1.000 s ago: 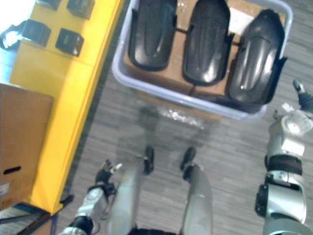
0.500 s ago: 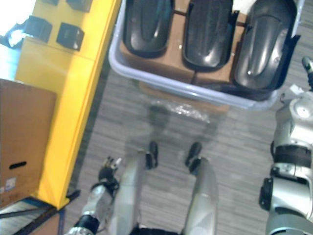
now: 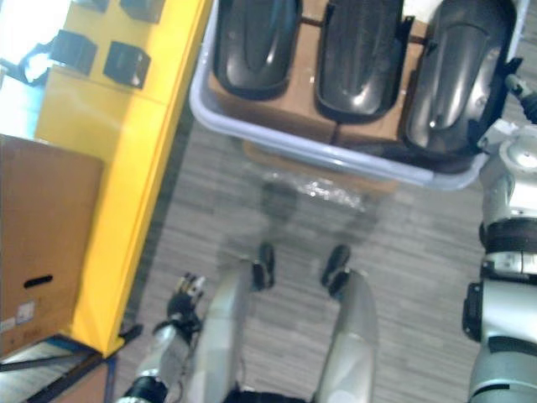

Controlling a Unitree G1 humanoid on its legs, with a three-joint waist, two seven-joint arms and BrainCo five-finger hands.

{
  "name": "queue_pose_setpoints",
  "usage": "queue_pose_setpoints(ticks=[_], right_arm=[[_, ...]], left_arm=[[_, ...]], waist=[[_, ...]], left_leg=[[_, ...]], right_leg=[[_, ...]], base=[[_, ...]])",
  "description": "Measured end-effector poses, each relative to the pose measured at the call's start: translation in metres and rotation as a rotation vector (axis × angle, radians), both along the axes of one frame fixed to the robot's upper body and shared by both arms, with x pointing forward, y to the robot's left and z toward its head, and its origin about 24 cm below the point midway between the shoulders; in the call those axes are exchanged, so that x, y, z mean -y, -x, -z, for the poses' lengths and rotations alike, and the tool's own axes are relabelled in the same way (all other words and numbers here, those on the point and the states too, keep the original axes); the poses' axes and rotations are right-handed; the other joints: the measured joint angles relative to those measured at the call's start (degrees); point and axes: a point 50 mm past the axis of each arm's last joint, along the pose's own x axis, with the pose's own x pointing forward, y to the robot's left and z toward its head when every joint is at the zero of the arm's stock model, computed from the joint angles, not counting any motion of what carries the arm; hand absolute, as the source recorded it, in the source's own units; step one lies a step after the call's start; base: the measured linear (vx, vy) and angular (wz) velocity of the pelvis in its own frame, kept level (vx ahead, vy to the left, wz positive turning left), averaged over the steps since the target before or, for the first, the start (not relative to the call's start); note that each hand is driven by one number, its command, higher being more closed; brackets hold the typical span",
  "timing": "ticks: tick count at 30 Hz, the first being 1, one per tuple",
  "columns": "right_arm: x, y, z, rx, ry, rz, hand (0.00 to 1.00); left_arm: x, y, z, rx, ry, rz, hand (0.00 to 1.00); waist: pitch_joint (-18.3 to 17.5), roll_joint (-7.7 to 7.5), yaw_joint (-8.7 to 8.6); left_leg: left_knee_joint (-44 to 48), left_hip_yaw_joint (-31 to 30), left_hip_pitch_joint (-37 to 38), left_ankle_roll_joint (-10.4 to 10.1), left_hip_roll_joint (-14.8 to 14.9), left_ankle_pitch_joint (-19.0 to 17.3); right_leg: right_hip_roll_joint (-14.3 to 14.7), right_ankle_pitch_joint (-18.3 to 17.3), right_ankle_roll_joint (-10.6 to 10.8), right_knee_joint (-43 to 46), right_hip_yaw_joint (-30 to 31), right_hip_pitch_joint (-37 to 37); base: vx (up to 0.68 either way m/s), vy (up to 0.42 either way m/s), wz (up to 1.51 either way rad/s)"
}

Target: Walk over and take plastic housings, then place them on the shelf

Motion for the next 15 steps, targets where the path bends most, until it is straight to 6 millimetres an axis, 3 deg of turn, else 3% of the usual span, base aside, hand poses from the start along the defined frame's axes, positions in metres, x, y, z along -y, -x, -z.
queue_pose_setpoints(ticks=[4, 10, 11, 15], right_arm=[[0.005, -0.003, 0.003, -0.093, 0.005, 0.011, 0.0], [0.007, -0.005, 0.005, -0.18, 0.033, 0.007, 0.0], [0.008, -0.005, 0.005, -0.187, 0.034, 0.002, 1.0], [0.014, -0.002, 0.005, -0.221, 0.048, -0.032, 1.0]], left_arm=[[0.005, 0.005, 0.005, -0.019, 0.039, -0.014, 0.0], [0.005, 0.01, 0.008, -0.032, 0.039, -0.012, 0.0], [0.005, 0.01, 0.008, -0.032, 0.035, -0.008, 0.0], [0.004, 0.01, 0.008, -0.034, 0.023, 0.006, 0.0]], waist=[[0.1, 1.9, 0.89], [0.0, 2.29, 1.55], [0.0, 2.31, 1.55], [0.0, 2.39, 1.71]], left_leg=[[0.9, -0.3, -1.3, 0.1, 0.1, 0.0], [1.9, -0.2, -2.1, 0.1, 0.5, -0.1], [1.9, -0.2, -2.2, 0.1, 0.5, -0.1], [1.8, 0.1, -2.8, 0.3, 0.6, -0.1]], right_leg=[[-0.2, -0.2, -0.1, 0.9, -0.3, -1.0], [-0.5, -0.9, -0.4, 2.3, -0.5, -1.8], [-0.5, -0.9, -0.3, 2.3, -0.6, -1.8], [-1.0, -1.0, -0.2, 2.5, -0.9, -2.2]], base=[[-0.01, -0.003, 0.01], [-0.03, -0.031, 0.02], [-0.05, -0.028, 0.05], [-0.05, -0.027, 0.06]])
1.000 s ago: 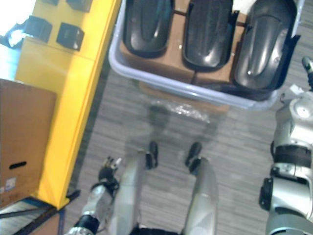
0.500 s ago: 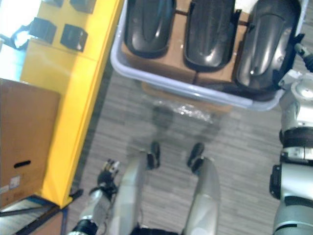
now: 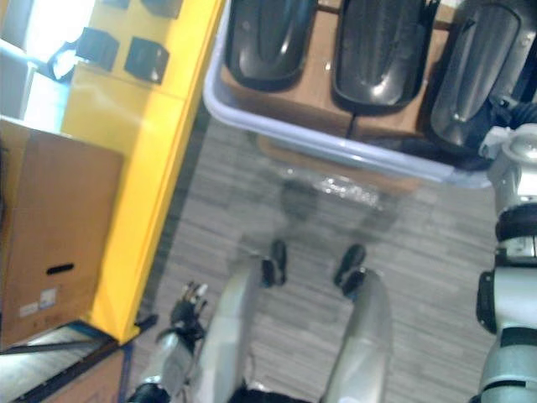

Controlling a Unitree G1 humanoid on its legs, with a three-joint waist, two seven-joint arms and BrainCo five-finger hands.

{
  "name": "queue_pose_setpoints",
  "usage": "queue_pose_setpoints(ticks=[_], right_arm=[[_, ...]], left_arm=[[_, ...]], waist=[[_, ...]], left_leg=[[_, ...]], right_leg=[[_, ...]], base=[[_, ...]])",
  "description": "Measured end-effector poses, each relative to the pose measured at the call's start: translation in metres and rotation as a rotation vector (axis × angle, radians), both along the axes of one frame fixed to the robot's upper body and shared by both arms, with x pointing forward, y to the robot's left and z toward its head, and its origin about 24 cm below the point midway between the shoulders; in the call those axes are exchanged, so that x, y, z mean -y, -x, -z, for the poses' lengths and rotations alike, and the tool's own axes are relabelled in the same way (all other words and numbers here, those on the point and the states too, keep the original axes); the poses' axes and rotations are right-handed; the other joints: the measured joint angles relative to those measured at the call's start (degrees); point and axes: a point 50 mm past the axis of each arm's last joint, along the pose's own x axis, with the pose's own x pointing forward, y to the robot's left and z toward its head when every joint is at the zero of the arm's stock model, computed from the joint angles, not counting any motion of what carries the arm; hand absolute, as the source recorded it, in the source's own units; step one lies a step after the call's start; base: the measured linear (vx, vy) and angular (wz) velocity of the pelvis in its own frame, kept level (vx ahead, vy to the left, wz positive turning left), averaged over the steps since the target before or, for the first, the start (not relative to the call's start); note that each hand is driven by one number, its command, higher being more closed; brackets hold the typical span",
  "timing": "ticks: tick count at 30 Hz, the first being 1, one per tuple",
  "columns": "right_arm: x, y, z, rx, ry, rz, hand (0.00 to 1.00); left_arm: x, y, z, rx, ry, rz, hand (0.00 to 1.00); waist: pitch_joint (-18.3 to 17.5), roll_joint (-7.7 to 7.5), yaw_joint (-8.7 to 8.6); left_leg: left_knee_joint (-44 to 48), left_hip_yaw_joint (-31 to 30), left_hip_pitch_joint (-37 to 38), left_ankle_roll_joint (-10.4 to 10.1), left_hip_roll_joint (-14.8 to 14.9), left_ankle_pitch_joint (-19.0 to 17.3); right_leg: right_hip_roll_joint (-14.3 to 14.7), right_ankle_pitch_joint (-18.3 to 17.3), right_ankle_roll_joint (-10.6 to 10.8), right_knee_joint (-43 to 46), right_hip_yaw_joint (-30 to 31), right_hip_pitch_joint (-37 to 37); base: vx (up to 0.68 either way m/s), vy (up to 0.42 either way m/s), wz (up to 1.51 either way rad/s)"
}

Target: Walk over and take plastic housings, then place them on the shelf

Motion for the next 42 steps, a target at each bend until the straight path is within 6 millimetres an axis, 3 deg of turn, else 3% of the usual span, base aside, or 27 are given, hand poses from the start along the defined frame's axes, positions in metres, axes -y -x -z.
queue_pose_setpoints(ticks=[9, 25, 32, 35, 37, 42], right_arm=[[0.022, 0.013, -0.001, -0.117, 0.134, 0.086, 1.0], [0.02, 0.013, 0.02, -0.217, 0.281, 0.182, 1.0], [-0.003, 0.01, -0.008, -0.012, 0.409, 0.23, 1.0], [-0.011, 0.007, -0.002, 0.018, 0.424, 0.238, 1.0], [-0.02, 0.001, 0.01, 0.015, 0.4, 0.218, 1.0], [-0.03, -0.004, 0.016, 0.035, 0.386, 0.206, 1.0]], left_arm=[[0.001, 0.002, 0.001, -0.004, -0.022, 0.032, 0.0], [0.005, 0.007, 0.004, -0.019, -0.027, 0.057, 0.0], [0.008, 0.006, 0.002, -0.002, 0.008, 0.03, 0.0], [0.007, 0.006, 0.002, -0.002, 0.022, 0.008, 0.0], [0.002, 0.008, 0.003, -0.011, 0.015, -0.01, 0.0], [-0.002, 0.011, 0.002, 0.005, 0.024, -0.05, 0.0]], waist=[[-0.2, 0.32, 0.84], [-0.6, 0.81, 1.02], [-0.7, 0.6, 0.71], [-1.2, -0.49, 0.54], [-1.8, -2.18, 0.17], [-2.3, -3.75, 0.22]], left_leg=[[-0.5, -0.1, 0.3, -0.1, 0.0, 0.4], [-2.5, -0.9, 4.1, -0.4, 0.3, 0.9], [-3.7, -0.9, 7.3, -0.5, 0.6, 1.0], [-4.7, -1.1, 9.3, -0.6, 0.7, 1.0], [-6.0, -1.6, 10.5, -0.9, 1.0, 1.3], [-8.5, -1.7, 14.9, -0.9, 1.0, 1.4]], right_leg=[[-0.1, 0.2, -0.2, -0.7, -0.6, 0.6], [0.4, 0.4, 0.0, -3.4, -2.7, 5.7], [1.0, 0.5, 0.3, -5.0, -3.1, 9.2], [1.4, 0.7, 0.4, -6.3, -3.7, 11.4], [2.3, 1.5, 0.5, -8.7, -4.5, 13.4], [3.2, 2.6, 1.1, -12.6, -5.1, 18.4]], base=[[0.0, -0.001, 0.0], [0.0, -0.007, 0.02], [0.0, -0.014, 0.0], [0.01, -0.026, 0.02], [0.02, -0.039, 0.02], [0.03, -0.011, 0.02]])
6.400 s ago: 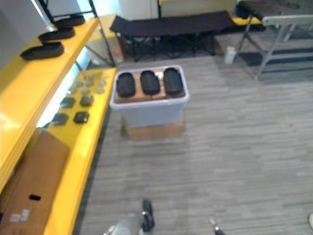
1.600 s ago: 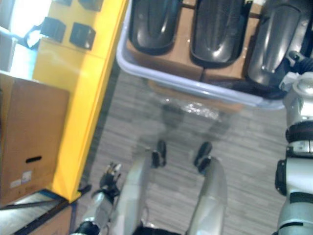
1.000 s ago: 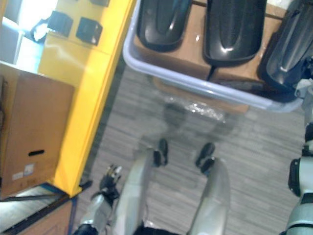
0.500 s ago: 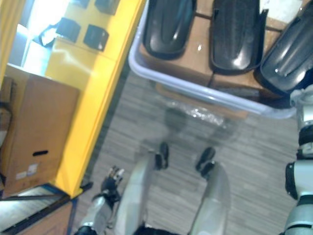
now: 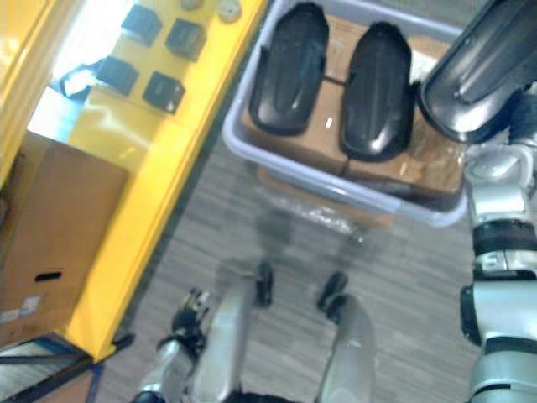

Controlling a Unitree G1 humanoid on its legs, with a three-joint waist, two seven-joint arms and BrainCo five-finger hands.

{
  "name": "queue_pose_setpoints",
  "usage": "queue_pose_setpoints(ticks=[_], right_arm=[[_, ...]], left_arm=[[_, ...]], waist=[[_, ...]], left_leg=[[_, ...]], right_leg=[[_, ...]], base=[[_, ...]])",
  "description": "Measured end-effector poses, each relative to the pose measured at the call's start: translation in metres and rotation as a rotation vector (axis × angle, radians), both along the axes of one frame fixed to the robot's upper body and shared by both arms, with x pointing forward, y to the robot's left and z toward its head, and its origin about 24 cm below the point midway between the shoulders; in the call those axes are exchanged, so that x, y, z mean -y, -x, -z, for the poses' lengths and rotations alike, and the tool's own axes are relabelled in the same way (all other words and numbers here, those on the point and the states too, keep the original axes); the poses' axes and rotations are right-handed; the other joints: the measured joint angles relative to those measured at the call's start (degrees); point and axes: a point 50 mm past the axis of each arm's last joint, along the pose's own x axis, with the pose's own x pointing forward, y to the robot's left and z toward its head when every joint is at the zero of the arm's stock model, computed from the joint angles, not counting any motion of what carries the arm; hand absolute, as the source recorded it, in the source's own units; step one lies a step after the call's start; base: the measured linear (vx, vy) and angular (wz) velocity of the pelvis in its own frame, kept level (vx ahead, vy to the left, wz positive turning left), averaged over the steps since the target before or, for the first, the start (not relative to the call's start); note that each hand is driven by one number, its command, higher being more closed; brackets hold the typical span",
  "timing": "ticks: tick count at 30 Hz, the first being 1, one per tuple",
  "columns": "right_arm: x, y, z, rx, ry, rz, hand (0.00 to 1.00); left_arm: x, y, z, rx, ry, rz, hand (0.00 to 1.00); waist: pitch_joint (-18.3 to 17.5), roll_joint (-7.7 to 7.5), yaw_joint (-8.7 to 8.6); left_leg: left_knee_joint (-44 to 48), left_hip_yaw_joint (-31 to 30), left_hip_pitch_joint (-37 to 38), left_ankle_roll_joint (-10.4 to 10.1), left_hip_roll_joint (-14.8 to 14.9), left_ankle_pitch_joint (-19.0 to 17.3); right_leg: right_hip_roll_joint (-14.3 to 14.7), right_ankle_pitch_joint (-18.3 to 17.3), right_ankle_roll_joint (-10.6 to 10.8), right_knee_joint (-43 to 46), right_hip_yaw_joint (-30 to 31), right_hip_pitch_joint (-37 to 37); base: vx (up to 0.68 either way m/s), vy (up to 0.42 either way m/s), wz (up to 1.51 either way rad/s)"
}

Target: Walk over and take plastic housings, then place them on the shelf

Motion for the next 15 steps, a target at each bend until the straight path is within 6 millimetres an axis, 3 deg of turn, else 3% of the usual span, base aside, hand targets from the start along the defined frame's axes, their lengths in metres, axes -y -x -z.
queue_pose_setpoints(ticks=[2, 4, 7, 8, 10, 11, 15], right_arm=[[-0.002, 0.002, 0.003, 0.018, 0.004, -0.013, 1.0], [-0.01, 0.003, 0.015, 0.034, 0.015, -0.041, 1.0], [-0.019, 0.008, 0.03, 0.043, 0.045, -0.066, 1.0], [-0.022, 0.018, 0.037, 0.059, 0.092, -0.079, 1.0], [-0.024, 0.027, 0.04, 0.074, 0.13, -0.082, 1.0], [-0.03, 0.035, 0.049, 0.075, 0.158, -0.095, 1.0], [-0.05, 0.045, 0.067, 0.051, 0.214, -0.147, 1.0]], left_arm=[[-0.003, -0.002, -0.005, 0.038, 0.018, -0.044, 0.0], [-0.016, -0.013, -0.025, 0.132, 0.008, -0.145, 0.0], [-0.04, -0.026, -0.07, 0.318, -0.07, -0.24, 0.0], [-0.056, -0.034, -0.113, 0.486, -0.192, -0.281, 0.0], [-0.06, -0.036, -0.141, 0.591, -0.266, -0.293, 0.0], [-0.06, -0.036, -0.169, 0.697, -0.367, -0.283, 0.0], [-0.046, -0.038, -0.212, 0.841, -0.596, -0.154, 0.0]], waist=[[0.0, -0.92, 0.01], [0.1, -3.07, -0.14], [0.0, -5.86, -0.76], [0.1, -7.22, -0.88], [0.1, -7.43, -0.94], [-0.1, -7.7, -1.03], [-5.3, -8.99, -2.42]], left_leg=[[-1.1, -0.1, 1.9, 0.0, -0.2, 0.0], [-3.3, 0.0, 5.3, -0.4, -0.3, 0.4], [-6.9, 0.0, 9.2, -0.8, -1.0, 1.4], [-9.7, 0.0, 12.3, -1.1, -1.4, 2.0], [-11.3, -0.1, 14.5, -1.4, -1.6, 2.4], [-13.9, 0.1, 18.2, -1.6, -1.7, 2.9], [-20.6, 0.5, 23.3, -1.9, -2.3, 4.5]], right_leg=[[0.2, 0.2, 0.1, -1.3, -0.3, 2.1], [0.7, 0.5, 0.3, -3.3, -0.6, 5.4], [0.8, 0.6, 0.4, -5.6, -0.9, 8.8], [1.0, 0.8, 0.6, -7.9, -1.2, 11.7], [1.4, 1.2, 0.8, -9.6, -1.5, 14.0], [2.1, 2.1, 1.2, -12.8, -1.7, 17.7], [3.7, 4.8, 1.9, -21.1, -2.2, 23.2]], base=[[0.04, 0.004, 0.05], [0.06, -0.017, 0.05], [0.07, -0.028, 0.09], [0.08, -0.028, 0.09], [0.11, -0.018, 0.06], [0.13, -0.007, 0.01], [0.14, -0.009, 0.0]])
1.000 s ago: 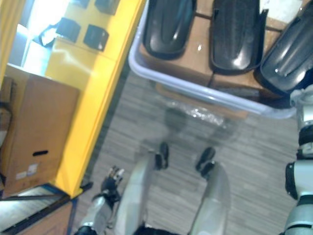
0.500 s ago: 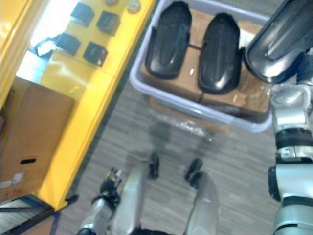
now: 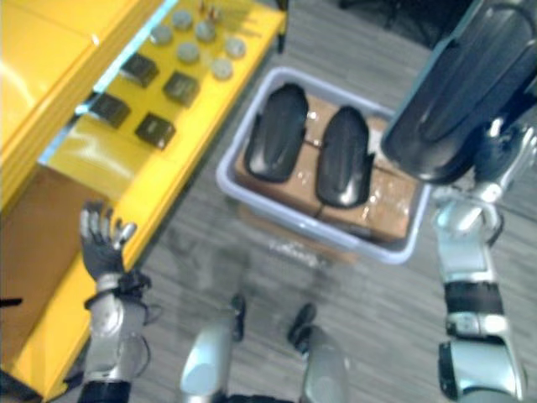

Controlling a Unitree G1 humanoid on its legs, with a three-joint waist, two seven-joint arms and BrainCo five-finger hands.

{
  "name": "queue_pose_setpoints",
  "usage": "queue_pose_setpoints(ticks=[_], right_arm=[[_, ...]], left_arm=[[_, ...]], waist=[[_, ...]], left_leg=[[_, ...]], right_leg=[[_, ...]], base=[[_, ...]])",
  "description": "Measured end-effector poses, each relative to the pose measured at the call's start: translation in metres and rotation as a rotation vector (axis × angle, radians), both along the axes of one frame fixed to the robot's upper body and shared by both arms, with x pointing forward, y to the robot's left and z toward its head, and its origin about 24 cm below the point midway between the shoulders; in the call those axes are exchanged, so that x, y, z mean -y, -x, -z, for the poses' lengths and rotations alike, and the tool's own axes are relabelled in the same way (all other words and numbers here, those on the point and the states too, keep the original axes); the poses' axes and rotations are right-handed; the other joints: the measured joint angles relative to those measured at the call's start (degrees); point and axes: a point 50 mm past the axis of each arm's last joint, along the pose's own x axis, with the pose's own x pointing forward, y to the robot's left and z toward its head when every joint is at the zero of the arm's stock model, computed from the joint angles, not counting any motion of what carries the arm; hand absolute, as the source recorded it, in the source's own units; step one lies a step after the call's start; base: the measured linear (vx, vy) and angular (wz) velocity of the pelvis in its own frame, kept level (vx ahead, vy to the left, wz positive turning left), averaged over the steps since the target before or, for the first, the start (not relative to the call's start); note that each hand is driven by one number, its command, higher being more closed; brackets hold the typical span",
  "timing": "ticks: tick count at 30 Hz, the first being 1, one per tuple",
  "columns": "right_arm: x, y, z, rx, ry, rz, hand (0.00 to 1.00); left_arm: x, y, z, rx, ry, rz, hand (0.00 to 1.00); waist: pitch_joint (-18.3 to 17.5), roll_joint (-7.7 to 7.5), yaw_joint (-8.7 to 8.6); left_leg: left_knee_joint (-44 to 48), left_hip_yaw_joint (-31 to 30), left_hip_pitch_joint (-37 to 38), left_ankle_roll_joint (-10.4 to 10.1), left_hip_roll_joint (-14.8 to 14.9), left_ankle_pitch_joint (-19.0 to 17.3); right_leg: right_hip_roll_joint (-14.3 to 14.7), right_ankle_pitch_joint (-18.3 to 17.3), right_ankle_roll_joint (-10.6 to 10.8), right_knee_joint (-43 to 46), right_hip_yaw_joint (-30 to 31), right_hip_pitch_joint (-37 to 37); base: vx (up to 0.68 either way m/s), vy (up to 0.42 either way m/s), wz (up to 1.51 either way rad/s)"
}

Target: Walk over and take plastic housings, then place them on the shelf

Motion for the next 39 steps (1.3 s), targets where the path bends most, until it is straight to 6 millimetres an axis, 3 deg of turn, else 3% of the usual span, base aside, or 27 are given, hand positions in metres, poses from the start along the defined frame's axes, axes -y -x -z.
queue_pose_setpoints(ticks=[7, 11, 13, 18, 25, 31, 39], right_arm=[[-0.029, 0.001, -0.01, -0.025, 0.204, -0.143, 1.0], [-0.052, -0.007, -0.013, -0.048, 0.304, -0.263, 1.0], [-0.07, -0.012, -0.015, -0.045, 0.339, -0.343, 1.0], [-0.085, -0.015, -0.015, -0.06, 0.384, -0.422, 1.0], [-0.106, -0.017, -0.004, -0.114, 0.447, -0.508, 1.0], [-0.118, -0.024, 0.023, -0.254, 0.49, -0.564, 1.0], [-0.123, -0.027, 0.038, -0.335, 0.539, -0.591, 1.0]], left_arm=[[0.038, -0.035, -0.026, -0.098, -0.13, 0.332, 0.0], [0.06, -0.058, -0.017, -0.234, -0.093, 0.527, 0.0], [0.068, -0.065, 0.001, -0.353, -0.006, 0.638, 0.0], [0.074, -0.065, 0.028, -0.506, 0.101, 0.736, 0.0], [0.09, -0.06, 0.035, -0.545, 0.184, 0.888, 0.0], [0.1, -0.057, 0.037, -0.55, 0.262, 0.948, 0.0], [0.104, -0.058, 0.033, -0.52, 0.327, 0.979, 0.0]], waist=[[-7.0, -0.4, -1.03], [-8.5, -0.4, -1.85], [-9.2, -0.39, -2.38], [-9.8, 0.03, -3.06], [-12.5, 1.57, -3.07], [-13.1, 1.45, -2.95], [-14.2, 1.37, -3.04]], left_leg=[[-8.5, 2.9, 9.2, 0.0, -0.9, 1.4], [-11.5, 3.3, 12.4, -0.1, -1.5, 2.3], [-12.2, 4.0, 13.0, -0.1, -1.8, 3.3], [-12.3, 4.2, 14.0, -0.4, -1.8, 3.7], [-13.4, 3.8, 14.1, -0.3, -1.8, 4.4], [-17.9, 3.1, 15.2, -0.6, -2.0, 7.3], [-21.2, 3.2, 16.1, -0.5, -2.5, 9.6]], right_leg=[[1.4, 3.6, 0.8, -10.0, 1.5, 8.1], [1.4, 3.7, 0.9, -11.1, 1.8, 10.1], [1.1, 4.0, 0.7, -11.5, 2.8, 10.1], [1.3, 4.2, 0.6, -12.2, 3.1, 11.4], [1.8, 5.4, 0.2, -14.0, 3.0, 11.9], [2.2, 6.4, -0.3, -15.4, 2.7, 11.8], [2.4, 8.2, -0.2, -17.3, 2.8, 11.9]], base=[[0.12, 0.014, -0.16], [0.05, 0.015, -0.05], [0.01, 0.011, -0.15], [0.0, 0.0, -0.04], [-0.05, -0.004, 0.02], [-0.1, -0.013, 0.04], [-0.04, 0.01, -0.01]])
